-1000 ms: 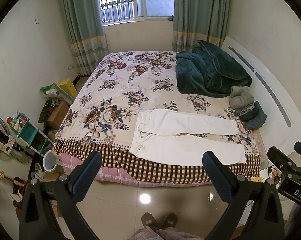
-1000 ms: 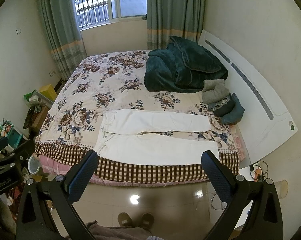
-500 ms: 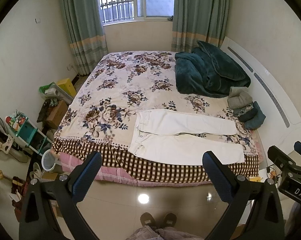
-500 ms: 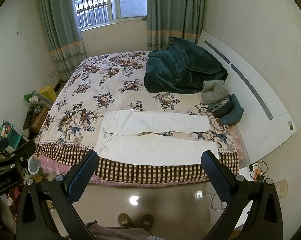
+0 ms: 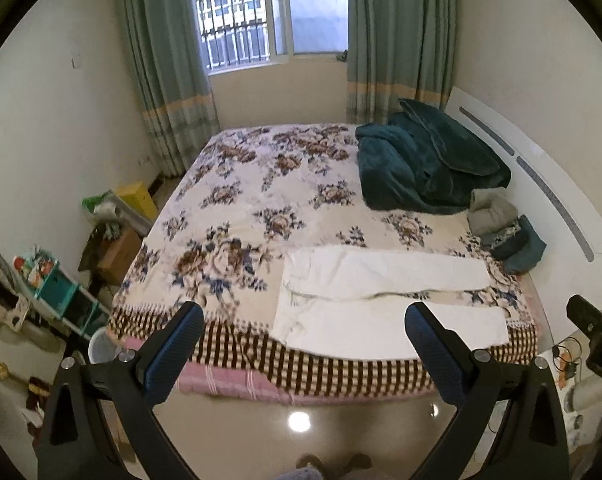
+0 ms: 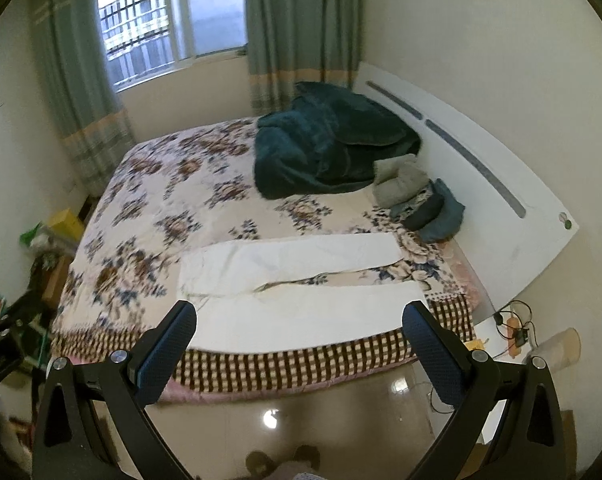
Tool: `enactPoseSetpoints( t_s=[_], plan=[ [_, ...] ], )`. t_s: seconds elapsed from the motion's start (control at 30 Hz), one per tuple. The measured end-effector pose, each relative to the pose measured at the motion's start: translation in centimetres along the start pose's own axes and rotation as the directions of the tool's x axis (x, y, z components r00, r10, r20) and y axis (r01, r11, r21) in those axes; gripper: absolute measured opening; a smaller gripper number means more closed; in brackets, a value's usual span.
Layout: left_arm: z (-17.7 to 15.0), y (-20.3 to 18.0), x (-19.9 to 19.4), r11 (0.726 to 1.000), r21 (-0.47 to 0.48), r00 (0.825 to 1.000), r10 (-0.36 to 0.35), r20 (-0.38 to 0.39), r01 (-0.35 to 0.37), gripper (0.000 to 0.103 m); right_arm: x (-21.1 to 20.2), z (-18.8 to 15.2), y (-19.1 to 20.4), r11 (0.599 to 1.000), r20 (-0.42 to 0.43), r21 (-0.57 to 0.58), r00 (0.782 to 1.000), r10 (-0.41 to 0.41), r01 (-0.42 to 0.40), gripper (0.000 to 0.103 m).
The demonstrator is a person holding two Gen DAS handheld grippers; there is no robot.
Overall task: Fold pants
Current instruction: 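Lower both grippers onto the white pants' leg hems and close them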
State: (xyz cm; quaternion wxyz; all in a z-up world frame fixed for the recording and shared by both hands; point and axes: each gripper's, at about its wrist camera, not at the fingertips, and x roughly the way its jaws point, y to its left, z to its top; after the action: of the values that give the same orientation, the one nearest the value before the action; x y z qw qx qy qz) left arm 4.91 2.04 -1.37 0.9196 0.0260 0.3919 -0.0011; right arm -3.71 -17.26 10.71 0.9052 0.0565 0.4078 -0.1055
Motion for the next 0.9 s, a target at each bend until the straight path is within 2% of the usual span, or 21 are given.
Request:
enactPoseSetpoints(
  t_s=[0.1, 0.23, 0.4, 0.53, 0.63, 0.73, 0.87, 0.9],
  plan=[
    [0.7, 0.0, 2.2, 1.000, 0.011, 1.000, -0.003, 0.029, 0.003, 0.103, 2.7, 0.8, 0.2, 0.999, 0.021, 0.017, 0.999, -0.028, 0.027, 0.103],
    [2.3, -0.9, 7.1, 1.000, -0.001, 1.000, 0.002, -0.011, -0.002, 0.103, 7.9, 3.1, 0.4, 0.998, 0.016, 0.014, 0.998, -0.056, 0.056, 0.103],
    [4.8, -3.3, 15.0, 0.999, -0.019, 0.996, 0.041, -0.082, -0.043, 0.103, 17.7, 6.6, -0.5, 0.997, -0.021, 0.009, 0.997, -0.077, 0.078, 0.103],
    [7.1, -5.6, 22.6, 0.993, -0.034, 0.982, 0.104, -0.159, -0.111, 0.103, 28.9, 9.9, -2.1, 0.998, -0.119, 0.032, 0.992, -0.046, 0.050, 0.103],
    [8.7, -7.1, 29.6, 0.987, -0.078, 0.958, 0.118, -0.263, -0.143, 0.103, 38.5, 12.4, -4.1, 0.997, -0.207, 0.070, 0.978, -0.015, 0.030, 0.103],
    [9.5, -8.5, 37.6, 0.975, -0.132, 0.924, 0.121, -0.364, -0.180, 0.103, 49.1, 14.3, -6.7, 0.993, -0.299, 0.113, 0.954, -0.008, 0.044, 0.103],
    [9.0, -10.5, 50.1, 0.953, -0.175, 0.838, 0.121, -0.532, -0.248, 0.103, 64.1, 15.2, -9.8, 0.981, -0.444, 0.152, 0.895, -0.043, 0.122, 0.103],
    [8.8, -11.1, 52.4, 0.949, -0.178, 0.819, 0.119, -0.561, -0.260, 0.103, 66.7, 15.2, -10.5, 0.978, -0.464, 0.150, 0.884, -0.058, 0.143, 0.103]
  ],
)
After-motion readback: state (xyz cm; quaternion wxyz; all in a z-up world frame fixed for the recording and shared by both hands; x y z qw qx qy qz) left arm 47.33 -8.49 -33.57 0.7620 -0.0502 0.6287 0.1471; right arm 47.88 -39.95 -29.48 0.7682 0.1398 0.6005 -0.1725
